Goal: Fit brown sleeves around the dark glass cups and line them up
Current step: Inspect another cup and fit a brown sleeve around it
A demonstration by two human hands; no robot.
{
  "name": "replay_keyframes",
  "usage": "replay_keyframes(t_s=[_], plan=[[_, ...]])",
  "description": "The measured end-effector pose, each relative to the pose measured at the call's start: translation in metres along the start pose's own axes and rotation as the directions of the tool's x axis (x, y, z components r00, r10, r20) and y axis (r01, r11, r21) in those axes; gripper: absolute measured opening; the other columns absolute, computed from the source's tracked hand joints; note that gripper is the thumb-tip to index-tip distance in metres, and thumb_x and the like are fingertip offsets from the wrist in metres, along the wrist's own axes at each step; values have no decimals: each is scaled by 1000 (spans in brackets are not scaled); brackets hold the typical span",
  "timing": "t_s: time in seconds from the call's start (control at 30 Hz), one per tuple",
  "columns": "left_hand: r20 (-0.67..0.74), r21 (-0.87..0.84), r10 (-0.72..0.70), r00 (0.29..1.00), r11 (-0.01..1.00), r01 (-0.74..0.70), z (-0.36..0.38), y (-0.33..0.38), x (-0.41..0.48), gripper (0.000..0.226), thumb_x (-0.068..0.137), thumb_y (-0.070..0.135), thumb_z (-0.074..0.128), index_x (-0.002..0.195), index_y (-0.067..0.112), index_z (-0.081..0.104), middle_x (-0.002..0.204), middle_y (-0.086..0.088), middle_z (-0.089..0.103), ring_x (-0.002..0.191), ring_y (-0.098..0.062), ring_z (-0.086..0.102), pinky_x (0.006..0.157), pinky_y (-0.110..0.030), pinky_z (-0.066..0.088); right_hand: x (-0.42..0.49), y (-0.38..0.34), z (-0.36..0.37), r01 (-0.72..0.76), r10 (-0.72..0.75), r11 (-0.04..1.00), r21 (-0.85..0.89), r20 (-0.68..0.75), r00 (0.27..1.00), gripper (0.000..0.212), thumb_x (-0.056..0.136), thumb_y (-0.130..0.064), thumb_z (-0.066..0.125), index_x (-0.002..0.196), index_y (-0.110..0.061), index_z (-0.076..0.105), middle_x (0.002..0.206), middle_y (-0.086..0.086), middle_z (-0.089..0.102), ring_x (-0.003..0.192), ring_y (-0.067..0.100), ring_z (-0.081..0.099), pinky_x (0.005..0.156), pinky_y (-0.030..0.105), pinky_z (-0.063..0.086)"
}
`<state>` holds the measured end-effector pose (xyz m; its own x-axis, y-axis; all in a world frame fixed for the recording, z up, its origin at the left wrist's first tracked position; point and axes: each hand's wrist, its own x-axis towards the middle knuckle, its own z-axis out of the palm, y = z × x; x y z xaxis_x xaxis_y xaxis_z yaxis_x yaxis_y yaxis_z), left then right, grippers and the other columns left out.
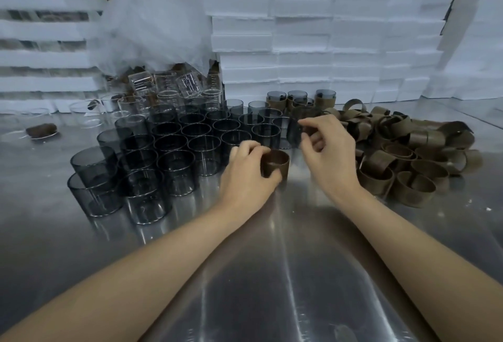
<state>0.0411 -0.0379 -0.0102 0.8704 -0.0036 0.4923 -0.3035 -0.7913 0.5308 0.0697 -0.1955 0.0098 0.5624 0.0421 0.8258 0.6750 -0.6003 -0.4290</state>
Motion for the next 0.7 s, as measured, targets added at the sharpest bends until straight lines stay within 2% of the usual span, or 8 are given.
replay_keyframes(t_s=[0.07,0.17,0.3,0.4,0.47,0.53,0.63,0.7], plan=[[-99,-265,-33,995,964,5,-3,5,-1,42,97,35,46,134,16,54,122,7,48,105,-8,49,96,-34,45,-2,-6,1,126,-126,992,27,11,992,21,84,10,61,102,0,65,97,10,59,75,8,53,69,17,47],[-91,-543,-101,991,839,36,-6,7,-2,58,96,49,31,144,19,44,131,6,48,118,-10,52,108,-32,39,-6,-11,5,229,-235,971,76,96,967,20,81,14,62,97,2,63,95,12,58,85,12,54,77,24,48],[-11,-728,-189,982,675,122,-5,4,3,36,104,33,42,138,24,47,131,0,56,115,-12,58,99,-36,49,-9,-14,9,267,-289,953,141,169,942,19,80,13,63,95,1,63,97,11,56,81,16,54,74,30,48],[20,-837,-255,967,525,156,-7,7,6,33,102,21,47,133,11,53,116,-5,63,99,-14,63,90,-33,54,-10,-17,9,182,-212,964,196,141,967,30,77,6,71,103,-5,61,118,-2,45,69,13,55,64,29,50],[27,-869,-260,965,472,151,-9,9,6,36,103,15,45,137,5,50,119,-12,62,97,-18,63,86,-30,56,-9,-18,9,100,-120,976,196,94,988,60,74,-3,79,122,-23,51,131,-13,31,69,12,54,63,22,51],[31,-884,-255,967,445,146,-12,12,6,35,102,8,43,136,4,50,119,-15,61,92,-16,64,79,-25,57,-8,-17,9,43,-62,985,167,112,992,80,72,-12,84,136,-29,39,137,-13,28,84,11,57,75,17,50],[32,-890,-215,976,438,125,-16,14,3,31,101,1,42,128,13,54,112,-7,62,87,-6,67,75,-21,56,-9,-15,10,-52,9,981,187,225,974,73,77,-12,80,140,-17,43,136,-2,46,120,12,52,103,33,45],[44,-907,-197,979,403,121,-17,15,2,31,100,0,44,124,17,54,108,-3,63,86,-3,68,72,-19,55,-9,-15,9,-97,45,973,207,244,969,67,80,-7,76,139,-14,45,135,0,51,125,12,50,107,38,41]])
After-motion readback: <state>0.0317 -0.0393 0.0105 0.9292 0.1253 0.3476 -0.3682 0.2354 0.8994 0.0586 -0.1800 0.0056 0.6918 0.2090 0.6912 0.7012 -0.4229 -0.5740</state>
